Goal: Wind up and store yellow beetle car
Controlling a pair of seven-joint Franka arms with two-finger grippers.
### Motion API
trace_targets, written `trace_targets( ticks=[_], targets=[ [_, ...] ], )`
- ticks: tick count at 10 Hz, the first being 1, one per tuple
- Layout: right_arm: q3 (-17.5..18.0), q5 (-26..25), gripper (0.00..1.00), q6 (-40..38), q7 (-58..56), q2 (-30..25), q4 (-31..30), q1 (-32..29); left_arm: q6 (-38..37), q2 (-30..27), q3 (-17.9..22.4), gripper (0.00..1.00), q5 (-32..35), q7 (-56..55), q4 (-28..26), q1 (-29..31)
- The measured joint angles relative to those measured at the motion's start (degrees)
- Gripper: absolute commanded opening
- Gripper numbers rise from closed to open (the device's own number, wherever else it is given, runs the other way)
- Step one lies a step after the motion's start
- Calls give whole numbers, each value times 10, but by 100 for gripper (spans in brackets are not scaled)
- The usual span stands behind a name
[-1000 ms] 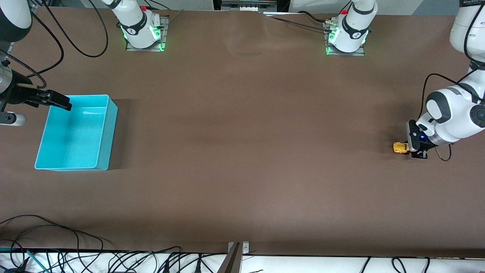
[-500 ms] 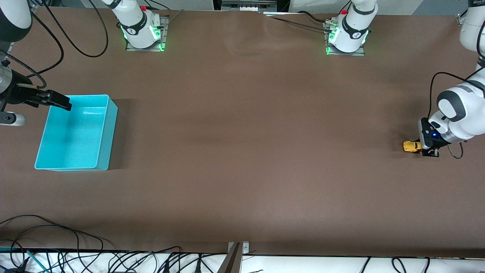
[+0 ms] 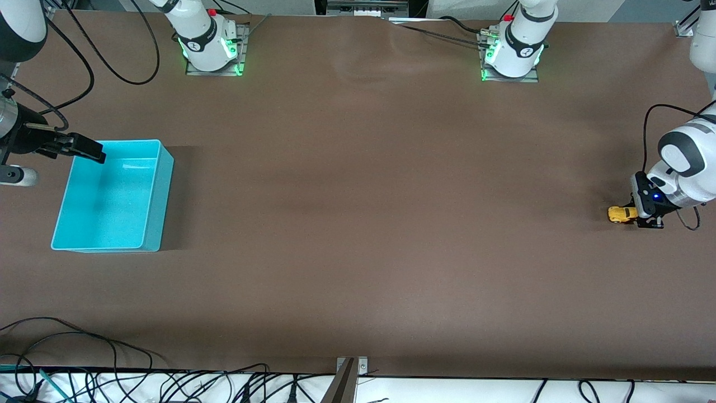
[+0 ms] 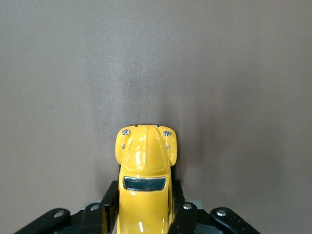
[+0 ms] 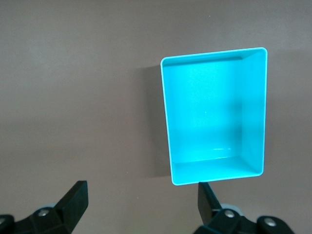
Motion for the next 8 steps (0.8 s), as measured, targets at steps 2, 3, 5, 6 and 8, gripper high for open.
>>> trace_targets(
  ticks=[2, 3, 5, 6, 8],
  targets=[
    [0, 0, 100, 0, 0, 0, 0, 0, -11, 3, 0, 6, 0, 2, 7, 0],
    [0, 0, 100, 0, 0, 0, 0, 0, -16, 4, 0, 6, 0, 2, 11, 0],
    [0, 0, 100, 0, 0, 0, 0, 0, -20, 5, 0, 6, 0, 3, 13, 0],
    [0, 0, 100, 0, 0, 0, 0, 0, -20, 5, 0, 7, 0, 4, 13, 0],
    [0, 0, 100, 0, 0, 0, 0, 0, -20, 5, 0, 99, 0, 4, 13, 0]
  ],
)
